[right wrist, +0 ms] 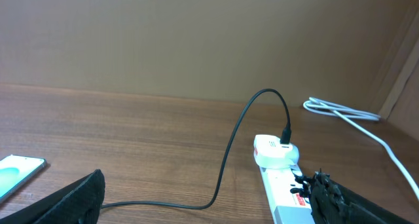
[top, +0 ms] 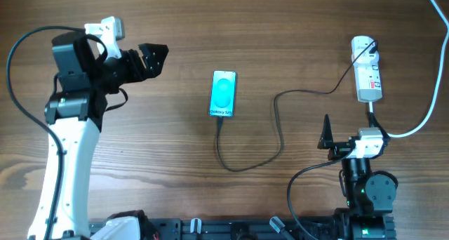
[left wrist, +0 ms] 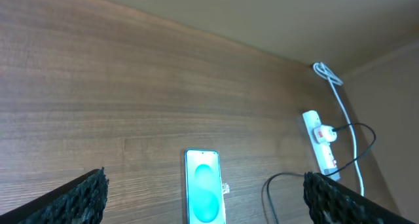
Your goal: Plug charger to phone and switch on socket
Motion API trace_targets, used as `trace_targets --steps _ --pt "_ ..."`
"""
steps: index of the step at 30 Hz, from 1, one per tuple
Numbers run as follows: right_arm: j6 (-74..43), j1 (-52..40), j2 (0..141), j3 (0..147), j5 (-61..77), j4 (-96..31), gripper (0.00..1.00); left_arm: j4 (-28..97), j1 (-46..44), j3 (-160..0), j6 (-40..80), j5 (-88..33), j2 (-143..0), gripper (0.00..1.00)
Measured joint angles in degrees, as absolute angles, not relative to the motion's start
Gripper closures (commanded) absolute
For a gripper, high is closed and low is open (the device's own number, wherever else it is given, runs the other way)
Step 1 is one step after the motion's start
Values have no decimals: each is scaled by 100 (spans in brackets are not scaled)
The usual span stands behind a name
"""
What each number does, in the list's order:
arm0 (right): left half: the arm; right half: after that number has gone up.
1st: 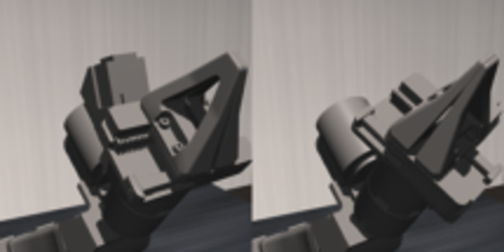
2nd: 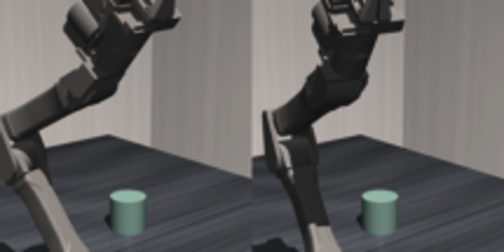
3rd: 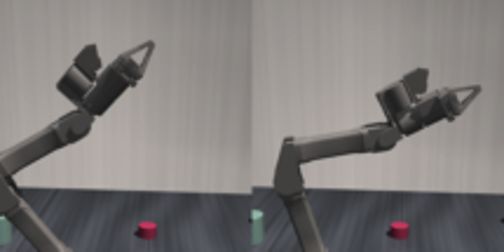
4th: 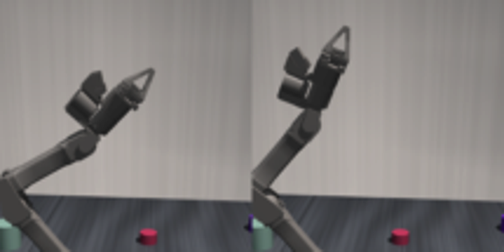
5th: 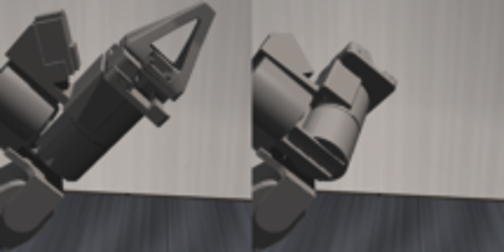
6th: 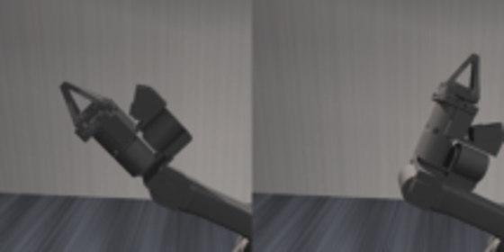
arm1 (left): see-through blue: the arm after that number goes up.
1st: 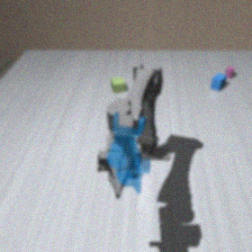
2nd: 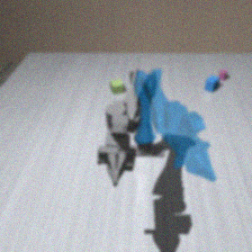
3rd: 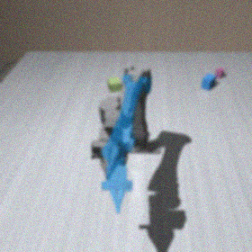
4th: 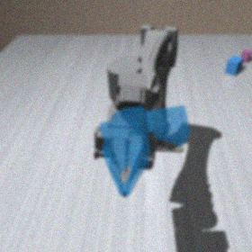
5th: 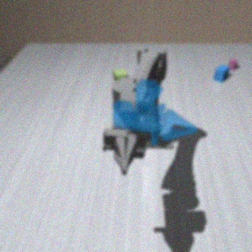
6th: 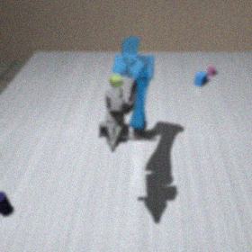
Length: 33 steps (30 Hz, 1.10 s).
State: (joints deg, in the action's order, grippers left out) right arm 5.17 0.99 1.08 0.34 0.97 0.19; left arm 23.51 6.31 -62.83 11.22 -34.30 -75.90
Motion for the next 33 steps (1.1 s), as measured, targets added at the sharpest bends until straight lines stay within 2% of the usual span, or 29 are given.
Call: trace_targets --steps 7,10,18,25,33 --pt "517 99 104 36 97 19 0 3107 631 -6283 1120 -2958 -7354 0" --pt "517 99 104 36 97 19 0 3052 602 -6136 1118 -2740 -7341 0" --pt "515 99 99 34 97 19 0 1295 294 -4525 1118 -2206 -7328 0" --pt "515 99 99 36 97 19 0 775 191 -3317 1120 -2143 -7328 0" --pt "515 99 97 34 97 19 0 -908 191 -1542 1118 -2080 -6912 0"
